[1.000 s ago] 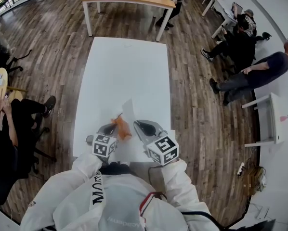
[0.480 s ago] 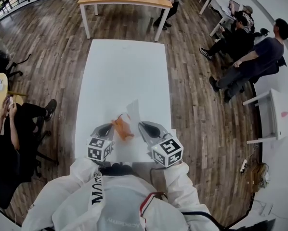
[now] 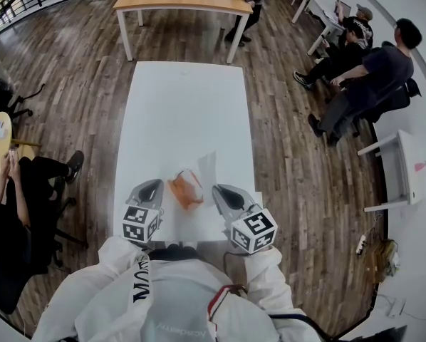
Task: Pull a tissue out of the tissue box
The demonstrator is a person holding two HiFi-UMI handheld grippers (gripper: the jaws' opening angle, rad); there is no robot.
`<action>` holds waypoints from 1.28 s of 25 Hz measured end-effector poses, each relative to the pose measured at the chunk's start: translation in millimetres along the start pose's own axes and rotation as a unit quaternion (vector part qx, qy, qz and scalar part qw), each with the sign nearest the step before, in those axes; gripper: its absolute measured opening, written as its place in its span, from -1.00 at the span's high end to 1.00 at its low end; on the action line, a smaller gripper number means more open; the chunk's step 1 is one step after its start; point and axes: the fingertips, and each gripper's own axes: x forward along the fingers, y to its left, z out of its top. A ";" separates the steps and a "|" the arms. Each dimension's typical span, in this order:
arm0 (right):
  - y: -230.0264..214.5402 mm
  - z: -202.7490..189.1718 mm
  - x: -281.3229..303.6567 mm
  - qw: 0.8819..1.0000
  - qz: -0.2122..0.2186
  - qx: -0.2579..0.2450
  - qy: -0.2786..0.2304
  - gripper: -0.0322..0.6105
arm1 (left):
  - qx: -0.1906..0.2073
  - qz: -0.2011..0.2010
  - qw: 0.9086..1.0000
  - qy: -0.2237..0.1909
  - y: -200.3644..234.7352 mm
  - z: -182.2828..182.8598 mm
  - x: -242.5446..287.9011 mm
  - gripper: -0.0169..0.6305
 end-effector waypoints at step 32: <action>11.8 -0.4 -22.5 0.998 -0.060 0.016 -0.022 0.89 | 0.035 0.005 0.996 -0.076 14.7 60.5 -48.0 0.95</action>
